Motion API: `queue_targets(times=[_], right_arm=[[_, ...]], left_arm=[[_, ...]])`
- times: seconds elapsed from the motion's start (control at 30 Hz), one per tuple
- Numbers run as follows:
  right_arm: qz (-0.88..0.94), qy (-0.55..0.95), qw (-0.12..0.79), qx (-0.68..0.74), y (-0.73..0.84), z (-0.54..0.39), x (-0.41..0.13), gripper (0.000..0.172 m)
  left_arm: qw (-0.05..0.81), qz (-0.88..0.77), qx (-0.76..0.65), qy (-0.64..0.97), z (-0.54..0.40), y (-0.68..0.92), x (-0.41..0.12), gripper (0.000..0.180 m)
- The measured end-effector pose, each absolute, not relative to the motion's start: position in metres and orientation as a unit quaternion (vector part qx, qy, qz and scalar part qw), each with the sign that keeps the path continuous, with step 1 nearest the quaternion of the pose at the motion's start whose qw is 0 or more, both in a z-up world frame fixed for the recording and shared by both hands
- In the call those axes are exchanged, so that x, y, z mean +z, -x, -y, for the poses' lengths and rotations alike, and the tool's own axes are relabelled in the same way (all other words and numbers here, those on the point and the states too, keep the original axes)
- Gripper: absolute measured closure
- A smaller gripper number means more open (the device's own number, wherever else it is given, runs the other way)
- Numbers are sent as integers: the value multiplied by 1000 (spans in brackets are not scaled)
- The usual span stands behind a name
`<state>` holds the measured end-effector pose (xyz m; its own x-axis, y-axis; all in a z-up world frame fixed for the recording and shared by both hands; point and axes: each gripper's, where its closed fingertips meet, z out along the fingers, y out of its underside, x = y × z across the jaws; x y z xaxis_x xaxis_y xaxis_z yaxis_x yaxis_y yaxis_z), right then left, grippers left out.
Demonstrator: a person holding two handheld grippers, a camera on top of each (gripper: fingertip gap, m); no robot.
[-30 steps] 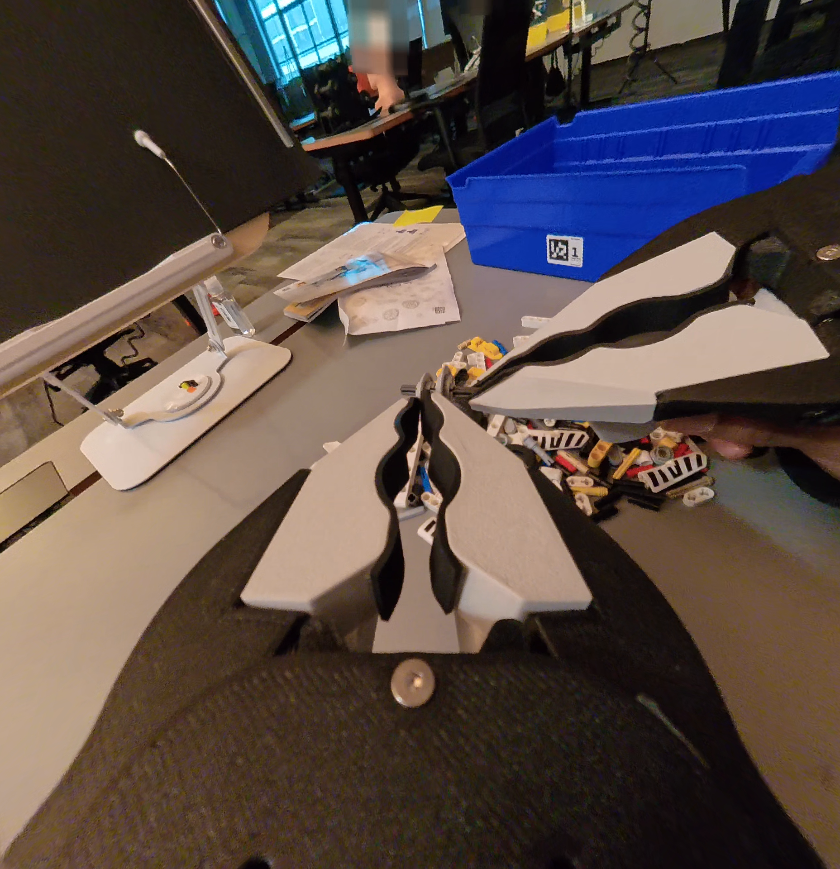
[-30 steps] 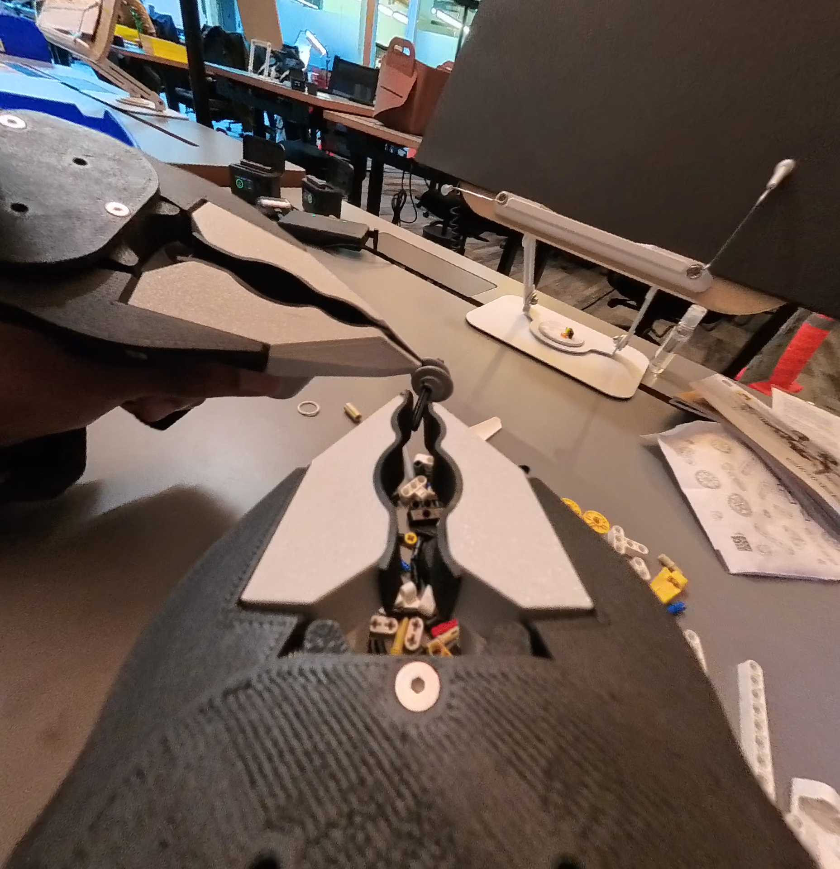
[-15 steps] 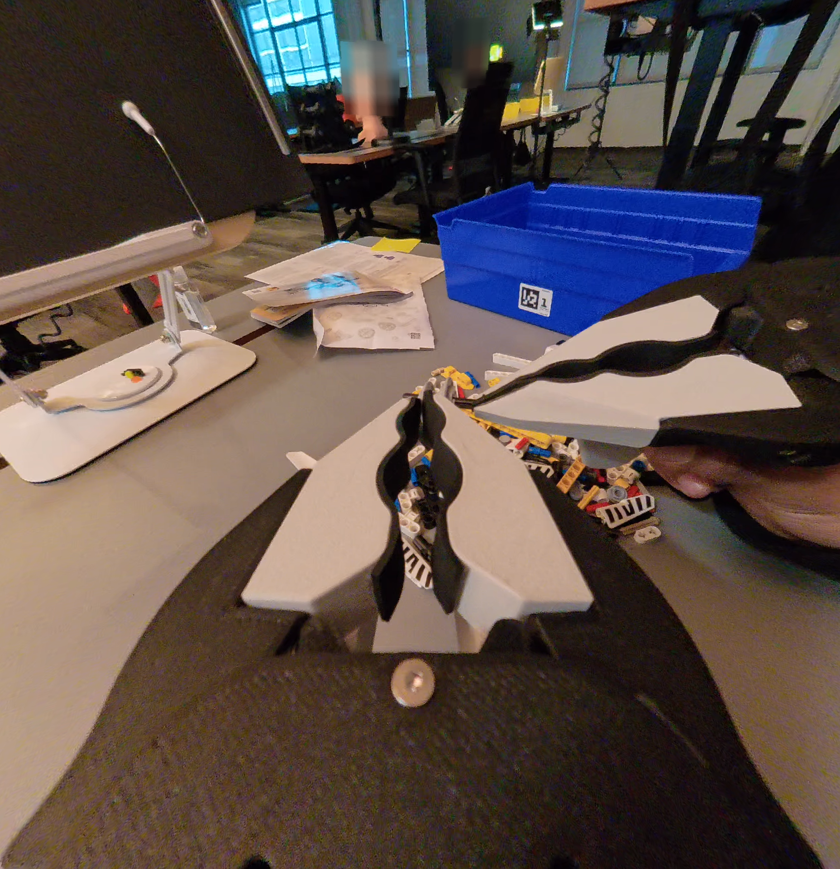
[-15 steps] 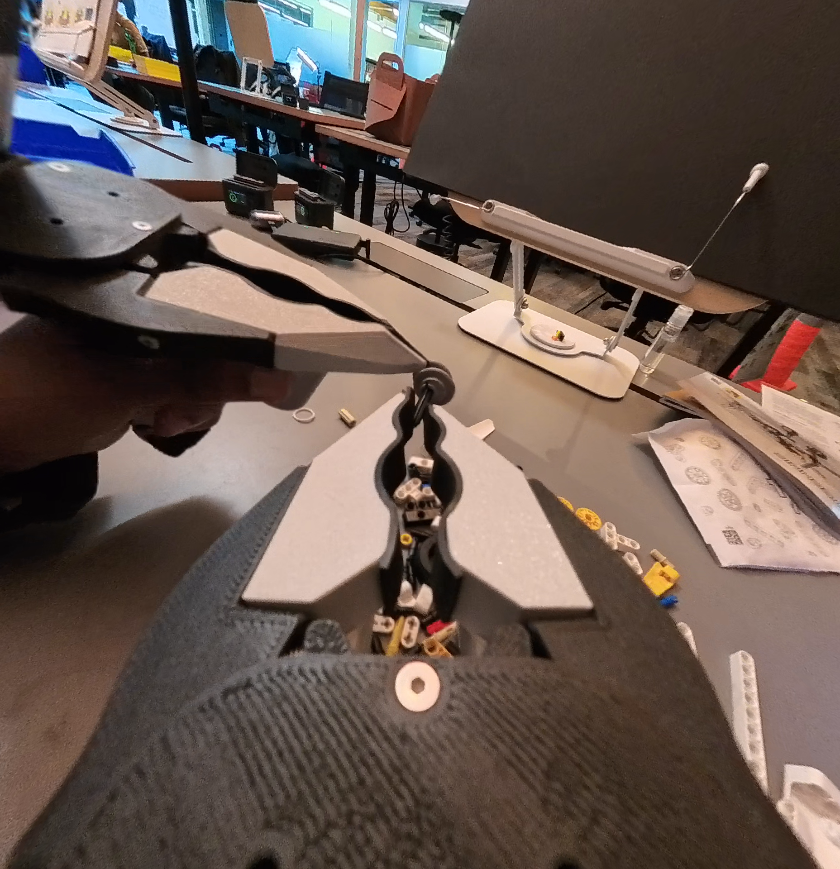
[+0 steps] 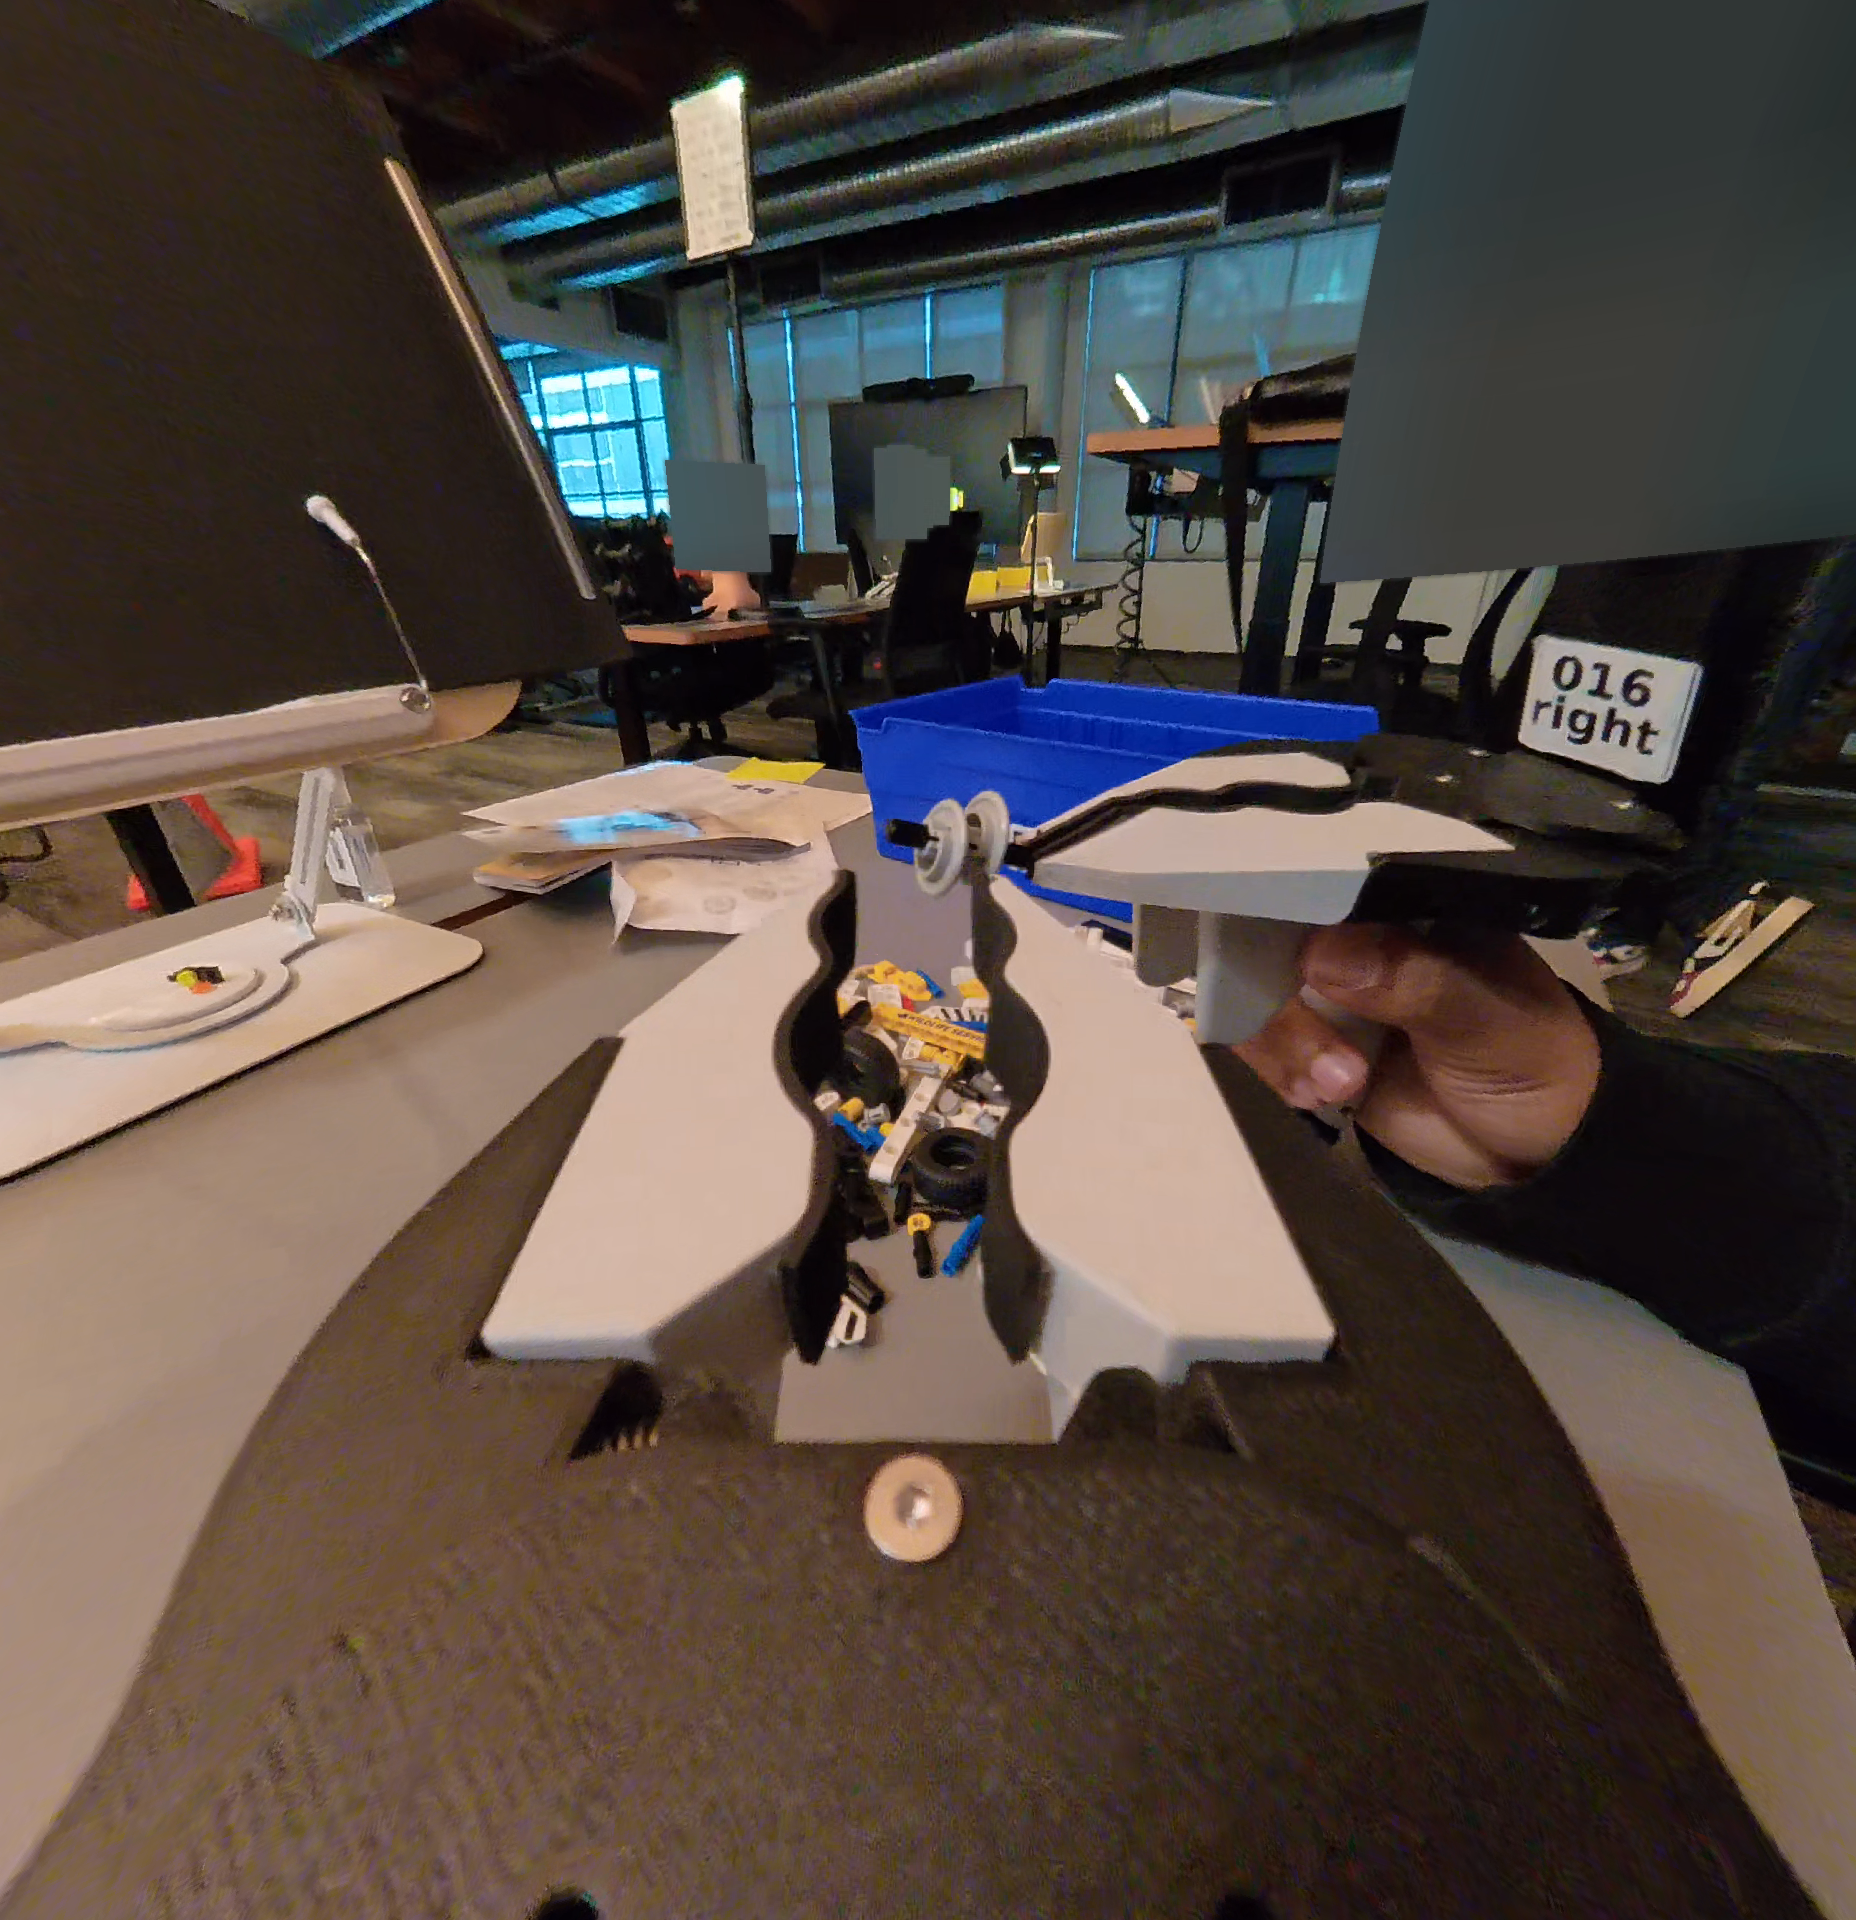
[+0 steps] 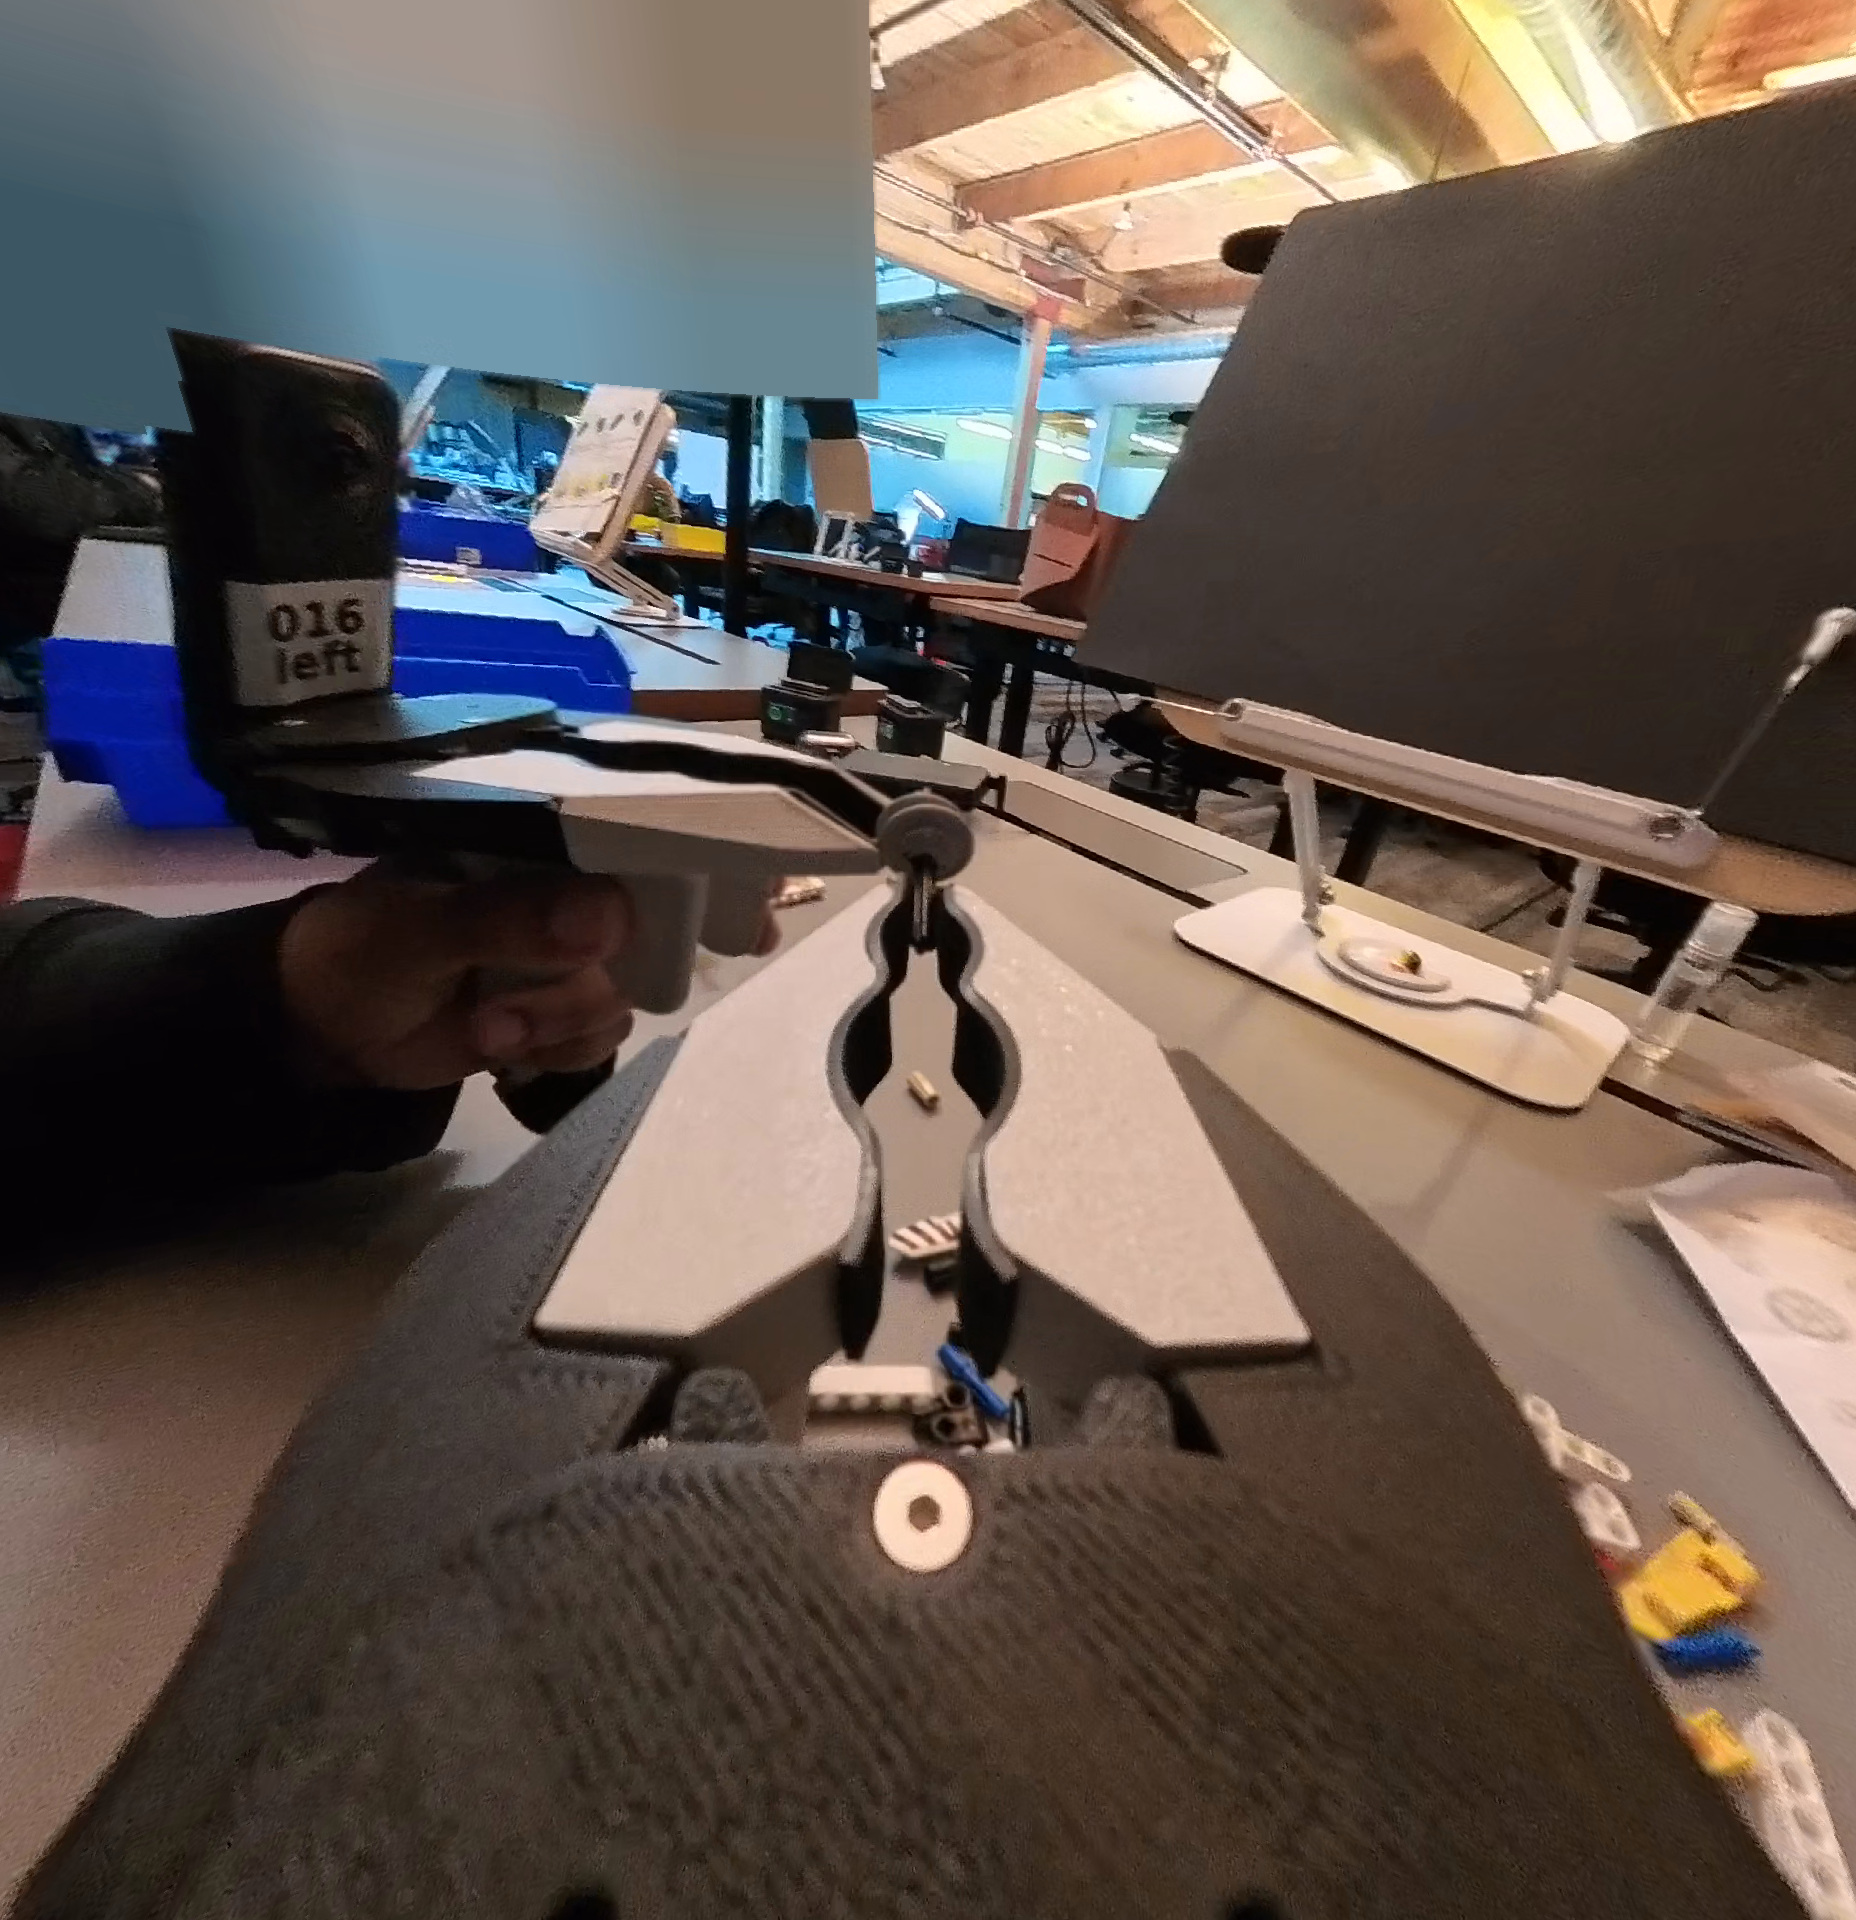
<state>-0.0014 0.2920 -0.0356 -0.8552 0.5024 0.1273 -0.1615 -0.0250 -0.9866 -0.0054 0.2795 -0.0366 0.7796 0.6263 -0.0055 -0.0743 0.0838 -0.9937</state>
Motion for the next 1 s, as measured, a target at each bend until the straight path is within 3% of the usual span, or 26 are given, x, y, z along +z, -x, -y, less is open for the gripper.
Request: queue_targets(times=[0.47,0.83,0.93,1.0], right_arm=[[650,100,199,726,-10,-288,-32,169],[660,33,208,721,-25,-287,-34,170],[664,14,219,714,-29,-284,-36,170],[663,11,226,713,-29,-284,-36,170]], left_arm=[[736,197,212,612,-277,-5,-29,160],[801,222,-115,544,-276,-22,-22,161],[806,223,-135,530,-273,-22,-19,180],[803,225,-139,534,-272,-22,-20,180]])
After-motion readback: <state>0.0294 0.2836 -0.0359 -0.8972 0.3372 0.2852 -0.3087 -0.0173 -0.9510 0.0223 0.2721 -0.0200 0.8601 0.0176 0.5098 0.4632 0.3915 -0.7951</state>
